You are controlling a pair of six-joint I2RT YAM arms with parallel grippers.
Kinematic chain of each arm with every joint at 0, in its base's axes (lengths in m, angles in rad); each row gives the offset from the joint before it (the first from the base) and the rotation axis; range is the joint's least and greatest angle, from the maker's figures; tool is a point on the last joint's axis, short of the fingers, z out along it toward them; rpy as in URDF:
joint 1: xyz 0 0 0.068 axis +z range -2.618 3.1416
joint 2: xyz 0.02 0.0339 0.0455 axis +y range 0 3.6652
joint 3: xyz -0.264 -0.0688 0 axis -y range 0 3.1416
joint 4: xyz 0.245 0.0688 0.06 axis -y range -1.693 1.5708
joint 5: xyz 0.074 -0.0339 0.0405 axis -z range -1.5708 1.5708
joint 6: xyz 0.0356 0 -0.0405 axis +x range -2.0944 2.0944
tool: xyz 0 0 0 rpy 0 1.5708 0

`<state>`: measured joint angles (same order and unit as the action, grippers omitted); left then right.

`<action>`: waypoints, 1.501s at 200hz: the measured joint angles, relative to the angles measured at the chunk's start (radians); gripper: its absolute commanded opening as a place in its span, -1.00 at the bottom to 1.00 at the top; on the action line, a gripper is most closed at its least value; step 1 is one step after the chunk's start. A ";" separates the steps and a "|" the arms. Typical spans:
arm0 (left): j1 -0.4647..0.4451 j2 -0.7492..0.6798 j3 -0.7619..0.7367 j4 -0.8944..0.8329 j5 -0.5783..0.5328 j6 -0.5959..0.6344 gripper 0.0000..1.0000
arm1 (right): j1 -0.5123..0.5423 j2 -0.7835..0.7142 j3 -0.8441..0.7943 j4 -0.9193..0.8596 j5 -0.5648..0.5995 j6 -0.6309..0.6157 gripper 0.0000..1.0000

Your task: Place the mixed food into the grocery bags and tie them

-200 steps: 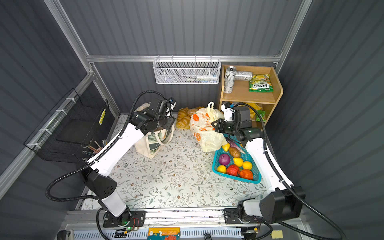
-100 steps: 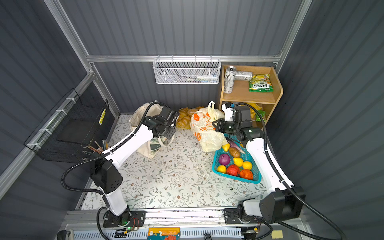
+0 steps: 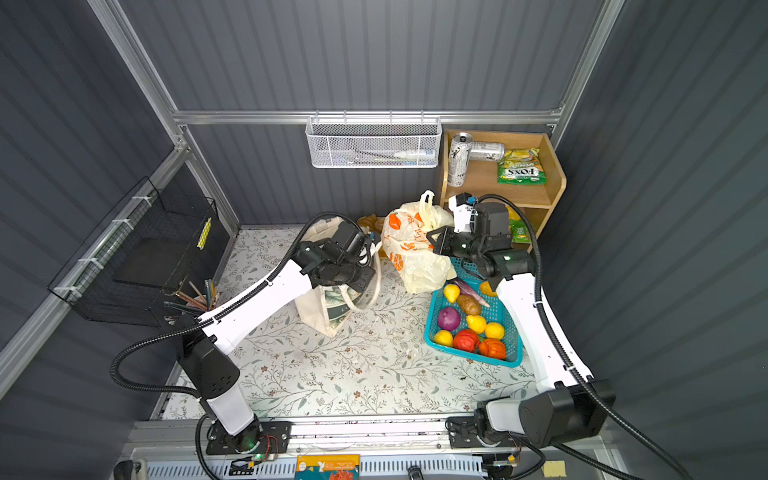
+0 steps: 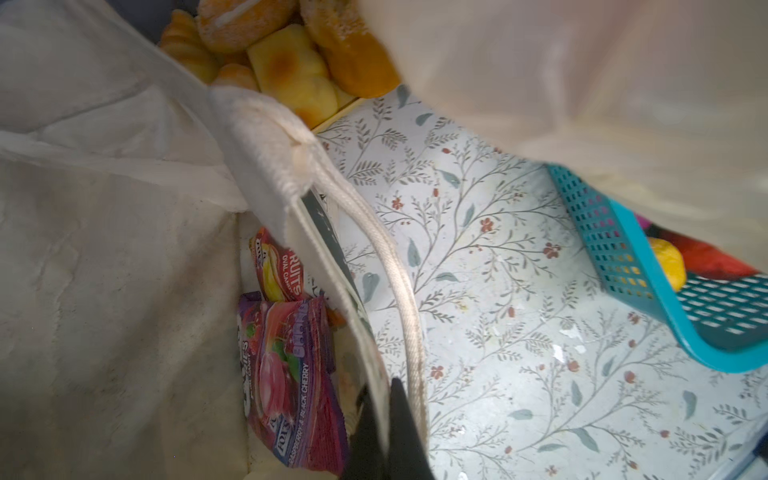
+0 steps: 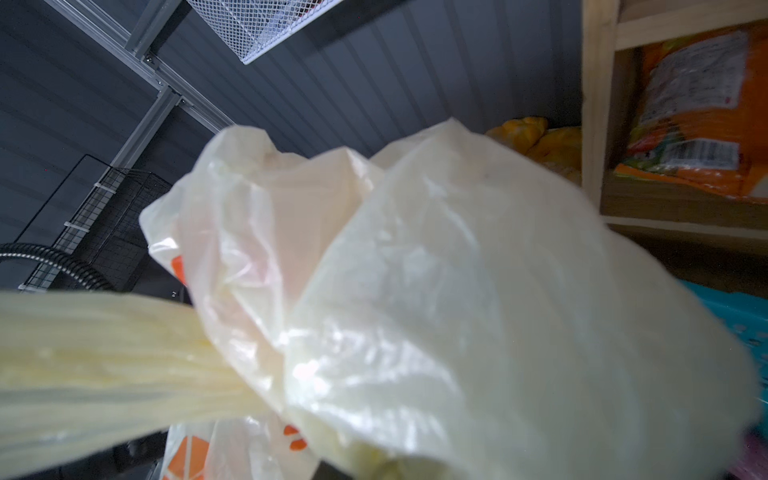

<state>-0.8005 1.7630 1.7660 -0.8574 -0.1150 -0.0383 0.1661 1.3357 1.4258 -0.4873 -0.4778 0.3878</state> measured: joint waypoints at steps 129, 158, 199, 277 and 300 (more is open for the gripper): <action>0.056 -0.216 0.032 0.236 -0.031 -0.036 0.41 | 0.049 0.076 0.324 -0.041 0.010 0.088 -1.00; 0.265 -0.310 -0.064 0.293 -0.072 -0.058 0.42 | 0.158 0.188 0.452 -0.046 0.015 0.109 -1.00; 0.410 -0.312 -0.217 0.301 -0.067 -0.080 0.43 | 0.292 0.362 0.568 -0.038 0.056 0.118 -1.00; 0.442 -0.278 -0.325 0.350 0.078 -0.121 -0.01 | 0.400 0.509 0.489 -0.026 0.169 0.083 -1.00; 0.442 -0.270 -0.337 0.354 0.107 -0.121 -0.35 | 0.419 0.521 0.486 -0.069 0.216 0.031 -1.00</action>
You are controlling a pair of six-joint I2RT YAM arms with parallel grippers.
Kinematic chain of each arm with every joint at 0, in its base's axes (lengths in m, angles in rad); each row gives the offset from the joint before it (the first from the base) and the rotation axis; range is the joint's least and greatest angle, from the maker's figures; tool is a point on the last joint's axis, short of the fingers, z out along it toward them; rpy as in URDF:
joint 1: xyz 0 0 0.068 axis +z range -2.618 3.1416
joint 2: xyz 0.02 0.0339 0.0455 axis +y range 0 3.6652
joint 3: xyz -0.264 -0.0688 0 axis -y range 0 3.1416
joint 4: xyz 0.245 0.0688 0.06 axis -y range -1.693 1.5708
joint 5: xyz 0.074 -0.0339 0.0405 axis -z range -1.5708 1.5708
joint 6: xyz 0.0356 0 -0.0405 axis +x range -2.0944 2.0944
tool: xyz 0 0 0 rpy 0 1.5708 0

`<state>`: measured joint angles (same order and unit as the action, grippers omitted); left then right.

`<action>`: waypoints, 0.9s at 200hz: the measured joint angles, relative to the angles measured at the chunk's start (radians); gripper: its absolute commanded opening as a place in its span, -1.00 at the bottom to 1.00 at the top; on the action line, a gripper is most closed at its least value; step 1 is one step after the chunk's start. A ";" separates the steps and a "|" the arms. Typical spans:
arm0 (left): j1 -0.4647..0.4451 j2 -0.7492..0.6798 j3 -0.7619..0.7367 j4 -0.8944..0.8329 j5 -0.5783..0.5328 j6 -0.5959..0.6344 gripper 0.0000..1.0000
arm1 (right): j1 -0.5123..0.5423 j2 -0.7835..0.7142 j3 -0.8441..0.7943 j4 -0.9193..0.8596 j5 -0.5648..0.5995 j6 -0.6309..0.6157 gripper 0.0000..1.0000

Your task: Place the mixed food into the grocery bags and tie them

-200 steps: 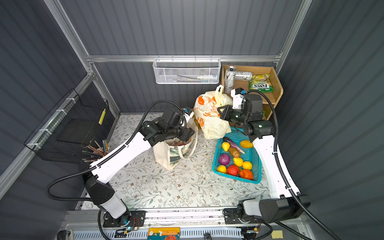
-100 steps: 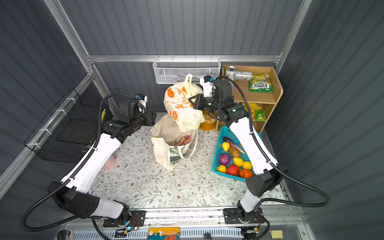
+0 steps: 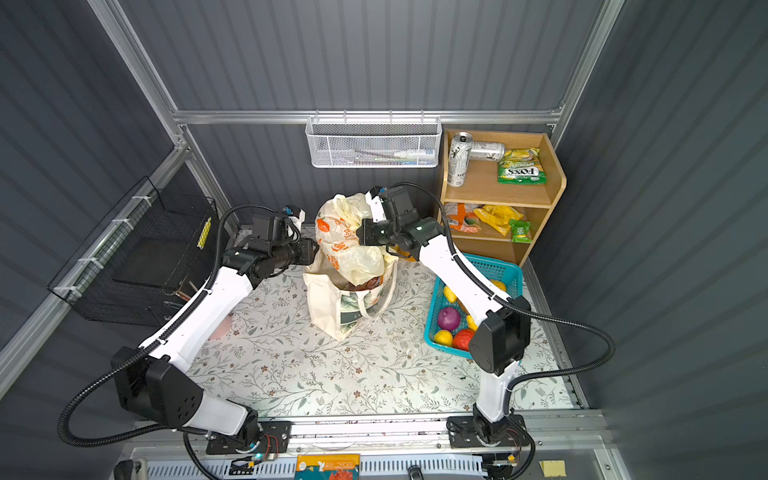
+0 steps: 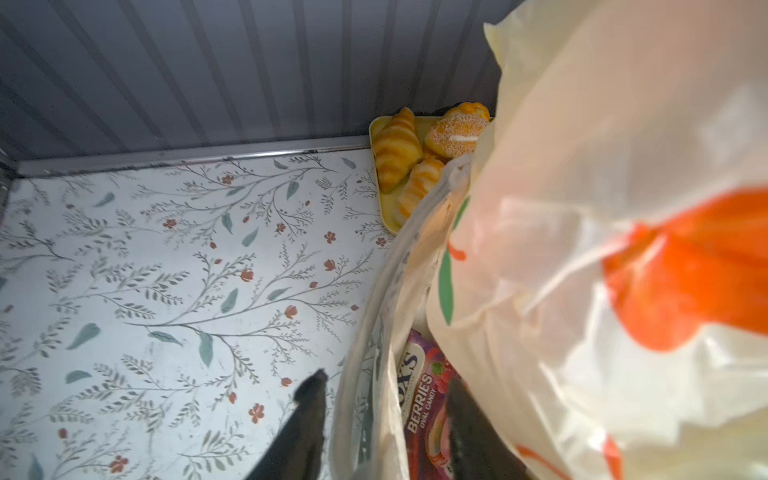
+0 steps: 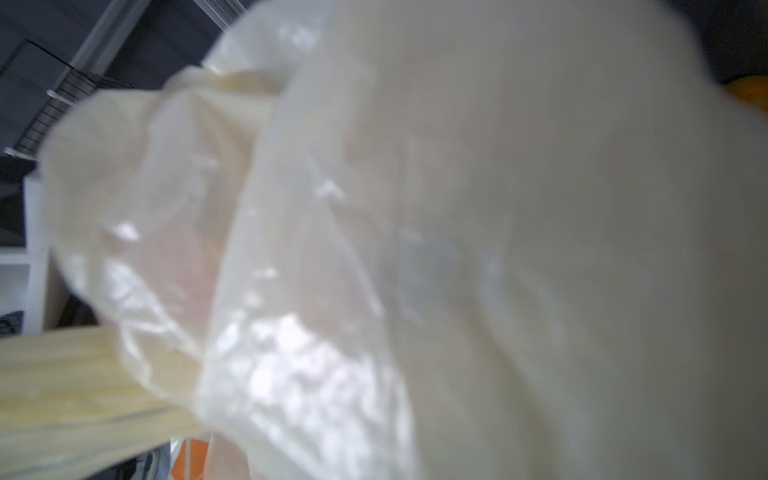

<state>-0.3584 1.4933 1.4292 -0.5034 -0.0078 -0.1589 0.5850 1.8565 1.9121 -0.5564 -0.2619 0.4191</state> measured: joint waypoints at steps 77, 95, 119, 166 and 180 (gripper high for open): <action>0.000 0.026 -0.001 0.027 0.058 -0.007 -1.00 | 0.074 0.076 0.087 -0.183 0.120 -0.175 -1.00; 0.000 0.026 -0.001 0.029 0.062 -0.008 -1.00 | 0.085 0.118 0.089 -0.202 0.113 -0.178 -1.00; 0.000 0.026 -0.001 0.030 0.062 -0.007 -1.00 | 0.090 0.201 0.088 -0.217 0.091 -0.172 -1.00; 0.000 0.026 -0.001 0.031 0.064 -0.008 -1.00 | 0.090 0.401 0.201 -0.303 0.045 -0.162 -1.00; 0.000 0.027 -0.002 0.031 0.064 -0.008 -1.00 | 0.090 0.434 0.233 -0.318 0.033 -0.166 -1.00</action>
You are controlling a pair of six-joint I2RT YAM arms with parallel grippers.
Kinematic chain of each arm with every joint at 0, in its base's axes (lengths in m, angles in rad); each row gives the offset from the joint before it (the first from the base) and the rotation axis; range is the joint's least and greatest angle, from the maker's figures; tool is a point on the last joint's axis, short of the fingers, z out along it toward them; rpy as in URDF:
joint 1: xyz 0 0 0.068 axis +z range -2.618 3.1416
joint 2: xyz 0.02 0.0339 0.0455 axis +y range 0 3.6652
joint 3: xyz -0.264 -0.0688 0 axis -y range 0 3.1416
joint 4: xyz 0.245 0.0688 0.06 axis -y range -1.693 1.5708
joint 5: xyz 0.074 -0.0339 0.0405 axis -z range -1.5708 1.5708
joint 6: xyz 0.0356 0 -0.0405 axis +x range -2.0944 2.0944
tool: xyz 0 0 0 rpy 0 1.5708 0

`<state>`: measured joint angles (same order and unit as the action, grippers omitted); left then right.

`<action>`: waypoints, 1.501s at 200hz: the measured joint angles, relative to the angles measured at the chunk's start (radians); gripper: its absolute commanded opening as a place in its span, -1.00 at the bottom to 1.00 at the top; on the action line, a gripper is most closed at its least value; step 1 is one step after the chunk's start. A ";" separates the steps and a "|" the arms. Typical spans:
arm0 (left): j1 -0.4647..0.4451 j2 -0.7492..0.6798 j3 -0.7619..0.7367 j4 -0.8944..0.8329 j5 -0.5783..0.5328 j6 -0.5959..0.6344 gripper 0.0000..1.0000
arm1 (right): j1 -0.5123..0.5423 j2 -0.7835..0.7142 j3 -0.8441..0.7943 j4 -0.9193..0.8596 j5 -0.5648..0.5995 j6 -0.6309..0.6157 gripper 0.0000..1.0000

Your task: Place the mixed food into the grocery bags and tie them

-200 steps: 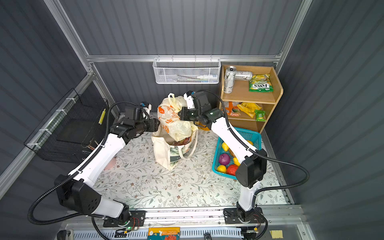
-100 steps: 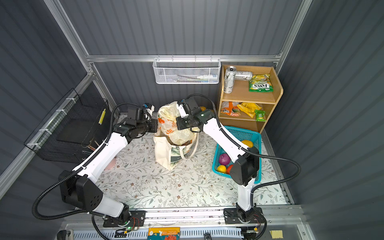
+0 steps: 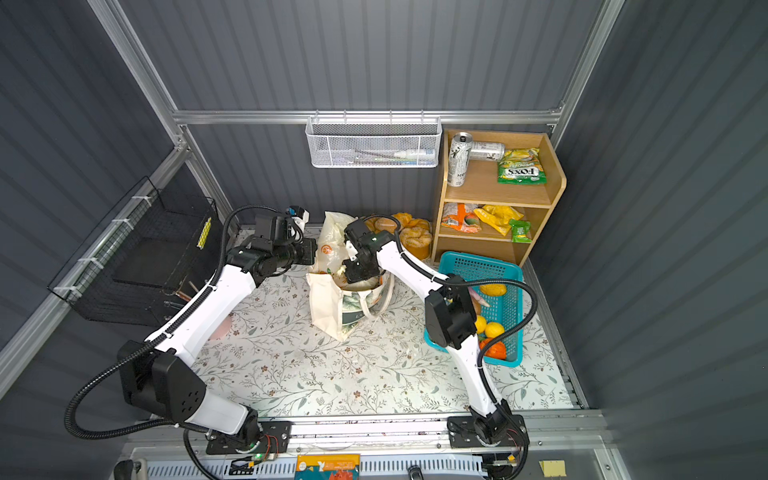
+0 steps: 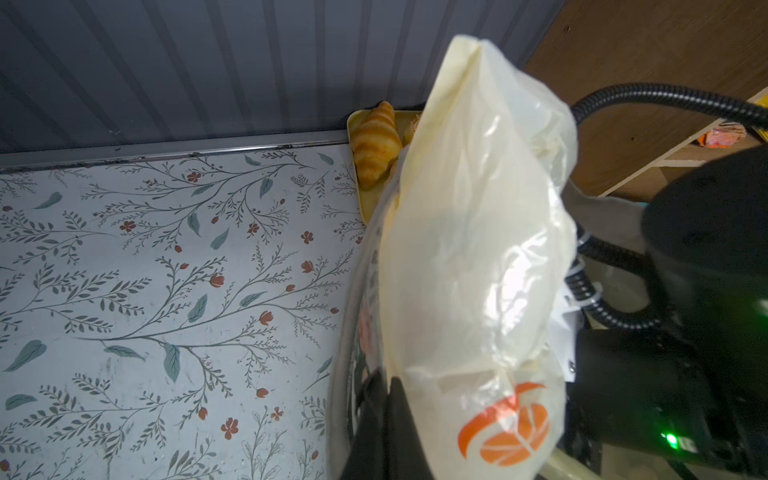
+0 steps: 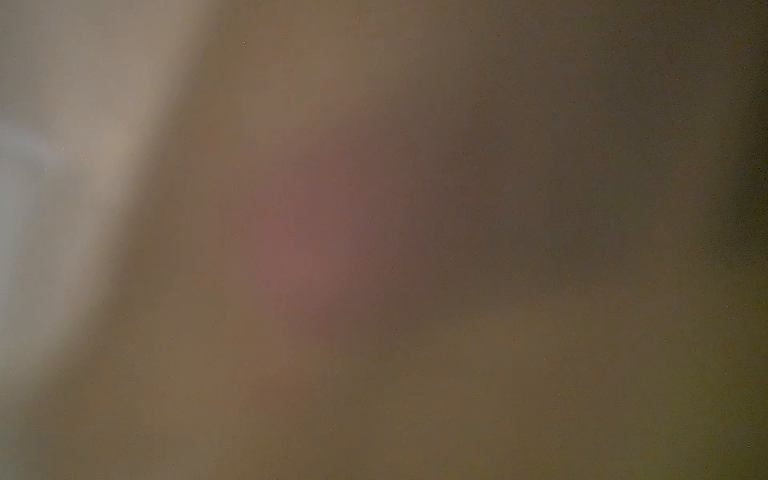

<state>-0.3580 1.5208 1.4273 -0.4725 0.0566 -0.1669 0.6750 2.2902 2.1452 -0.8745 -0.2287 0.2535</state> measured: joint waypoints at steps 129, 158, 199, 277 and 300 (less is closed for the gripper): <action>0.000 0.001 0.000 0.003 0.000 0.001 -1.00 | -0.049 -0.425 -0.022 -0.080 -0.009 -0.015 0.16; 0.000 0.001 0.000 0.003 0.004 0.001 -1.00 | -0.055 -0.315 0.174 -0.056 -0.008 0.010 0.07; 0.000 0.005 0.000 0.008 0.018 0.000 -1.00 | -0.051 -0.091 0.373 -0.008 -0.056 0.070 -0.11; 0.000 0.010 0.000 0.018 0.023 0.000 -1.00 | 0.018 -0.009 0.113 0.021 -0.078 0.089 -0.27; 0.000 0.010 0.000 0.018 0.023 0.000 -1.00 | 0.017 0.031 0.109 0.016 -0.078 0.083 -0.27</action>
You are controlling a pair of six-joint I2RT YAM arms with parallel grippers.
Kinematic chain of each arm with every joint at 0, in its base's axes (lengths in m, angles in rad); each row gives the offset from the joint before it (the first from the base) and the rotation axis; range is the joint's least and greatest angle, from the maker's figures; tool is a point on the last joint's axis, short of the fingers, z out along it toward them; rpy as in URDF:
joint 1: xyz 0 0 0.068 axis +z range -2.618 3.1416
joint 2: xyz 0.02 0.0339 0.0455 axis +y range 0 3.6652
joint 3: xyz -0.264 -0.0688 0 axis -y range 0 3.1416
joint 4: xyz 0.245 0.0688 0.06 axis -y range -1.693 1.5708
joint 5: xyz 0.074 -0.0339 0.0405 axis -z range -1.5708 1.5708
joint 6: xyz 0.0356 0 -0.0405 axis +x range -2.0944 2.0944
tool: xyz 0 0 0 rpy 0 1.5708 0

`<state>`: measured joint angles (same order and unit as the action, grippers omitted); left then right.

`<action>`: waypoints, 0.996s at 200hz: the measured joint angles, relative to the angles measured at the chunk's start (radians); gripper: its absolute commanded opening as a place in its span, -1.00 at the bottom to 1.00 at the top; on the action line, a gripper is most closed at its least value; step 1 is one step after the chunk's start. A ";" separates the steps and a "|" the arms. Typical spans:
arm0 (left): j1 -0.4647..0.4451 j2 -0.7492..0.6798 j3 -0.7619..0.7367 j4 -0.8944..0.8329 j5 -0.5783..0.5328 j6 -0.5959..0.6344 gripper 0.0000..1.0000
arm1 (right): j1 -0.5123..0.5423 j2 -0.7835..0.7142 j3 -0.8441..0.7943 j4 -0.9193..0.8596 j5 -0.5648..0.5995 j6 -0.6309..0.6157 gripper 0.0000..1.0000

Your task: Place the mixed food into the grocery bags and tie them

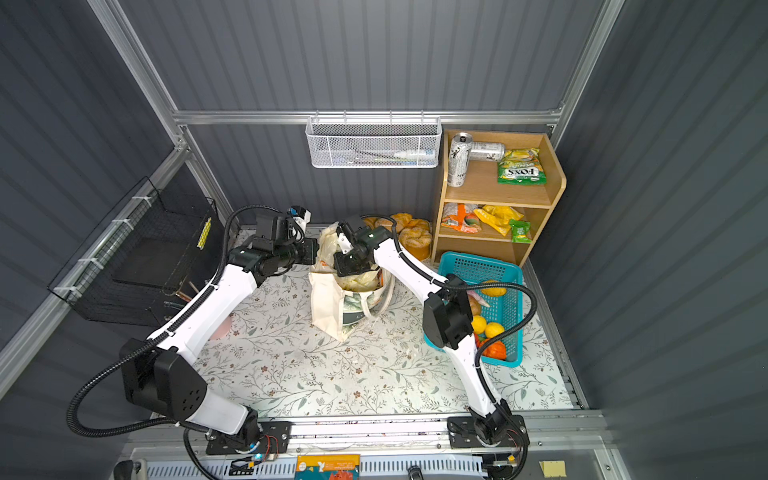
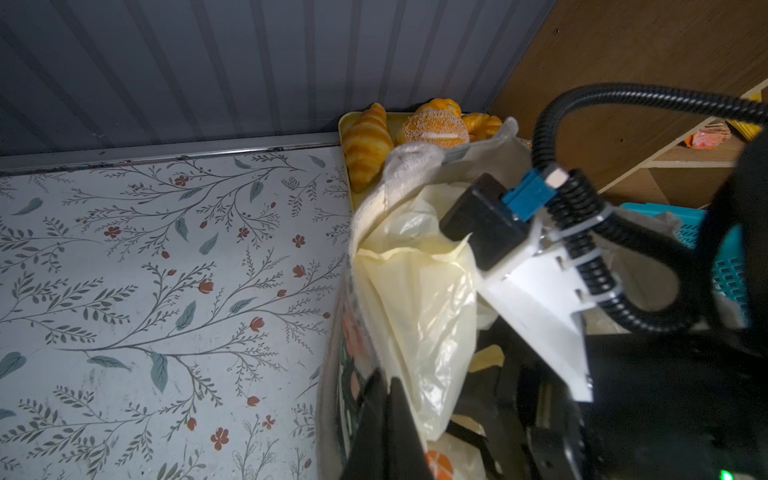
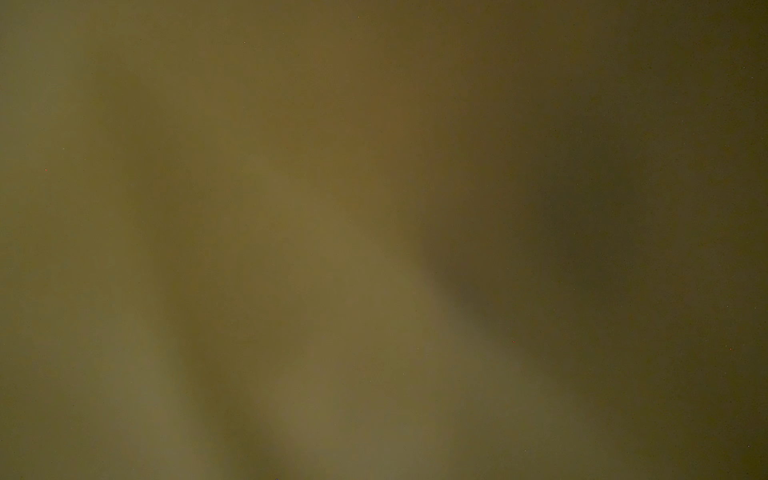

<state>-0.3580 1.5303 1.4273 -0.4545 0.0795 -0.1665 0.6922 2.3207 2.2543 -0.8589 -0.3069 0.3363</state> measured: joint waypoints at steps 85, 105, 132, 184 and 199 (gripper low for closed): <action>0.000 0.000 0.000 0.000 0.001 0.000 -1.00 | -0.023 0.061 0.032 -0.052 0.021 -0.018 0.02; 0.000 0.000 0.000 0.001 0.002 0.002 -0.67 | -0.029 0.052 0.038 -0.067 -0.005 -0.026 0.17; 0.000 0.000 0.006 0.002 0.003 0.010 -0.25 | -0.038 0.024 0.119 -0.128 -0.069 -0.027 0.43; 0.000 0.002 0.154 -0.006 -0.001 0.024 0.99 | -0.101 -0.200 0.235 -0.150 -0.148 -0.016 0.81; 0.000 0.002 0.210 -0.009 -0.009 0.032 1.00 | -0.138 -0.295 0.200 -0.134 -0.150 -0.013 0.98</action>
<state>-0.3584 1.5322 1.6371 -0.4633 0.0704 -0.1341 0.5545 2.0258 2.4546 -0.9928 -0.4564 0.3237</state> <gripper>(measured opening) 0.981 0.926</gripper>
